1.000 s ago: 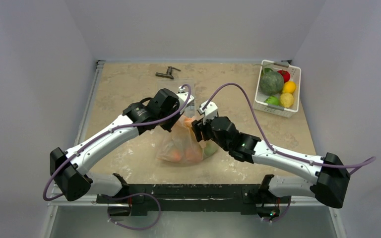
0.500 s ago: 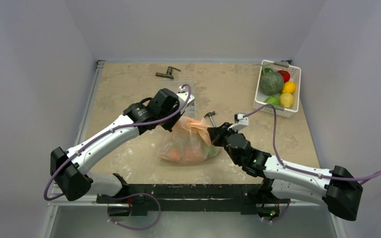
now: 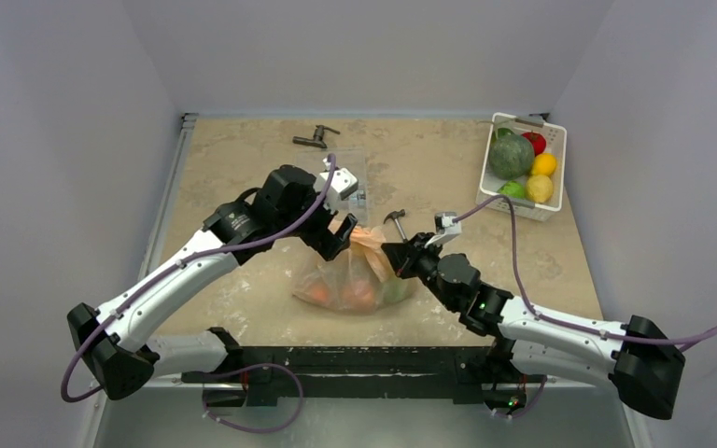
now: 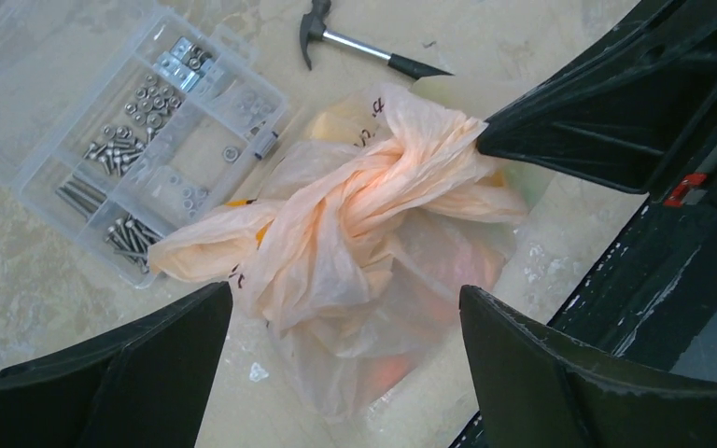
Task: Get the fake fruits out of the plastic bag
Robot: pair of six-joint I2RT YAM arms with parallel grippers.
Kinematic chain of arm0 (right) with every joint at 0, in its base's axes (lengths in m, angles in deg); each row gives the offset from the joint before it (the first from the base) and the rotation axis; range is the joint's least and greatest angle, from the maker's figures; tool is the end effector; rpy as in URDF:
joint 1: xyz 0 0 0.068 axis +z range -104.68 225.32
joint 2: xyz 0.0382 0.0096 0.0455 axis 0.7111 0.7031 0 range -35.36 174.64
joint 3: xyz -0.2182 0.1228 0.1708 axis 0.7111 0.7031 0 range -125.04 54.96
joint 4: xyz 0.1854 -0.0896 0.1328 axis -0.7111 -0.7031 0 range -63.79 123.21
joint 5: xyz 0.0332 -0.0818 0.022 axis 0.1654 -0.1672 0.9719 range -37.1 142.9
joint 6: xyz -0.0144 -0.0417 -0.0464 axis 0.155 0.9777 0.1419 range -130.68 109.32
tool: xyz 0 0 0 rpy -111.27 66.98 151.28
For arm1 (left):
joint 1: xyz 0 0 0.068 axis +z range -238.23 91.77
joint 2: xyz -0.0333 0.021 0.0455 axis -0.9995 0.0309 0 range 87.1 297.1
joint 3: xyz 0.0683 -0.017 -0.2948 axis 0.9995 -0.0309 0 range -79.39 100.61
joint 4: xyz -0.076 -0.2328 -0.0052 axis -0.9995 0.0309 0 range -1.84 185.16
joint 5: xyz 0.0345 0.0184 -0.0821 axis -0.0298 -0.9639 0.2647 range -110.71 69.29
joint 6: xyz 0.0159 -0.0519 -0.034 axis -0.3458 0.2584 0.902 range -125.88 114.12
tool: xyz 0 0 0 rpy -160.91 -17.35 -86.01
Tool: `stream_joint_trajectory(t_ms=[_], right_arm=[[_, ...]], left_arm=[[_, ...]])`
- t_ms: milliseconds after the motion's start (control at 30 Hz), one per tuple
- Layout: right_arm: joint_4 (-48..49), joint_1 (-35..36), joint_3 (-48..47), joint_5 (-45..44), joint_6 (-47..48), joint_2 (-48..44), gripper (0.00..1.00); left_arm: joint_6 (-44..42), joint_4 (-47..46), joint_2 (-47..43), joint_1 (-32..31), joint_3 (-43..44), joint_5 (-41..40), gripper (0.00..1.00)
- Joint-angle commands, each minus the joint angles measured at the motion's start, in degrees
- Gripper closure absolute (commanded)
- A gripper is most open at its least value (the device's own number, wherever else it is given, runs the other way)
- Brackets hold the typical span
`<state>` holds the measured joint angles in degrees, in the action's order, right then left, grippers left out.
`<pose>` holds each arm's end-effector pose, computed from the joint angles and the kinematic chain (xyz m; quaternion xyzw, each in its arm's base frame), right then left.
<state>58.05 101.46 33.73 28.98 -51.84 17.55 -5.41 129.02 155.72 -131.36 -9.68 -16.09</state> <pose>0.1201 0.1429 0.2664 0.0411 0.7434 0.3850 0.5453 0.1675 -0.1624 0.3736 0.3450 0.8365 -0.1914 0.3802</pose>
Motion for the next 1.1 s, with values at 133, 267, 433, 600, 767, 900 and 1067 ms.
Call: stream_joint_trajectory(t_ms=[133,267,433,600,767,900,1067], right_arm=[[1.5,-0.2,-1.4,4.6,5.2,-1.4,1.0],[0.6,-0.2,-1.2,4.3,5.3,-2.5,1.0],[0.5,-0.2,-1.1,4.6,5.4,-2.6,1.0],[0.4,-0.2,-1.5,5.2,6.0,-2.0,1.0],[-2.8,-0.2,-0.9,0.0,2.3,-3.6,1.0],[-8.3,-0.2,4.9,-9.6,-10.1,-11.8,1.0],[-8.8,-0.2,5.2,-7.5,-4.5,-14.2,1.0]], left_arm=[[1.3,-5.3,3.2,1.1,1.6,4.4,0.15],[1.6,-5.2,6.8,1.1,2.4,4.3,0.23],[2.2,-2.9,10.9,1.1,5.2,4.2,0.46],[2.6,-0.8,12.3,1.1,6.5,0.4,0.79],[3.5,0.0,10.7,1.1,5.8,-7.7,1.0],[3.9,-2.4,6.4,1.1,3.0,-13.3,1.0],[3.3,-4.7,2.7,1.1,0.5,-11.8,1.0]])
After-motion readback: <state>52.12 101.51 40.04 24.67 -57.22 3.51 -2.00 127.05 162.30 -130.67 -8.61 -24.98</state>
